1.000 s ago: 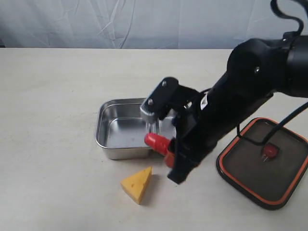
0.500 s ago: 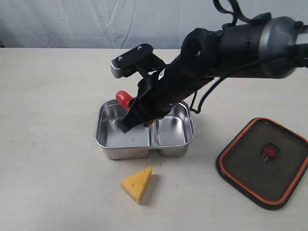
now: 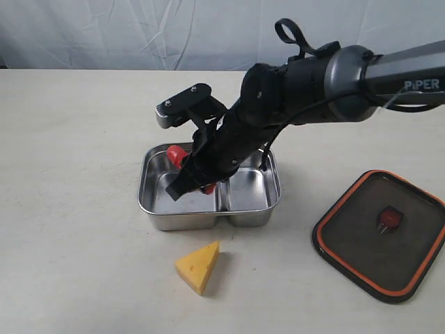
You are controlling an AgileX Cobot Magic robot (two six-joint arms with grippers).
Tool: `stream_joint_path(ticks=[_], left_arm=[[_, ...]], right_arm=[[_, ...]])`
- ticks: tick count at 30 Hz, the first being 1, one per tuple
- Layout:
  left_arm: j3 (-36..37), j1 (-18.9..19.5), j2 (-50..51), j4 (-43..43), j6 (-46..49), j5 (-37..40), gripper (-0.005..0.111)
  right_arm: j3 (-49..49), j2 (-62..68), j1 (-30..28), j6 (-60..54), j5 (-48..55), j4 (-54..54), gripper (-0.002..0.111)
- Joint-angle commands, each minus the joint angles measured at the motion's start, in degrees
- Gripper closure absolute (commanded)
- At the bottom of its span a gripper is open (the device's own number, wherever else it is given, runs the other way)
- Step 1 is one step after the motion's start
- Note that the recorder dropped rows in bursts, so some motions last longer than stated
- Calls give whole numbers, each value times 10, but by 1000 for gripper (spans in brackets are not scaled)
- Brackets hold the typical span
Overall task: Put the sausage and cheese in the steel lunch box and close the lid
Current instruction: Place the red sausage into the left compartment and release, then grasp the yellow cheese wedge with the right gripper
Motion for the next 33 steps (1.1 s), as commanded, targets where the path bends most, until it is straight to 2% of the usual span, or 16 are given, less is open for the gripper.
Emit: stream_joint_path(ticks=[1,3,5,7,9,10,16,19,25,31,33], left_arm=[[0,0,-2,3,-1,-4,107],[0,0,-2,3,-1,-4,107],[0,0,-2,3,-1,-4,107],[0,0,-2,3,-1,-4,107],[0,0,-2,3,-1,-4,107],[0,0,-2,3,-1,-4,107],[0,0,-2,3,-1,-4,107],[0,0,-2,3,-1,-4,107],[0,0,-2,3,-1,-4,107],[0,0,-2,3,1,-4,107],[0,0,-2,3,1,-4,107]], right_arm=[[-5,18,-2,2,-31,4,108],[-5,30,-2,2,-49,12,108],[-5,37,-2,24,-51,10,103],[-5,37,-2,62,-50,7,80],[-5,30,-2,94,-43,6,44],[-5,20,-2,128,-30,6,37],[-5,-34,-2,165,75,6,60],[-4,-57,-1,217,154,6,67],[31,-66,40,299,198,4,66],[72,-66,72,376,138,-2,66],[77,-65,72,451,117,-15,66]])
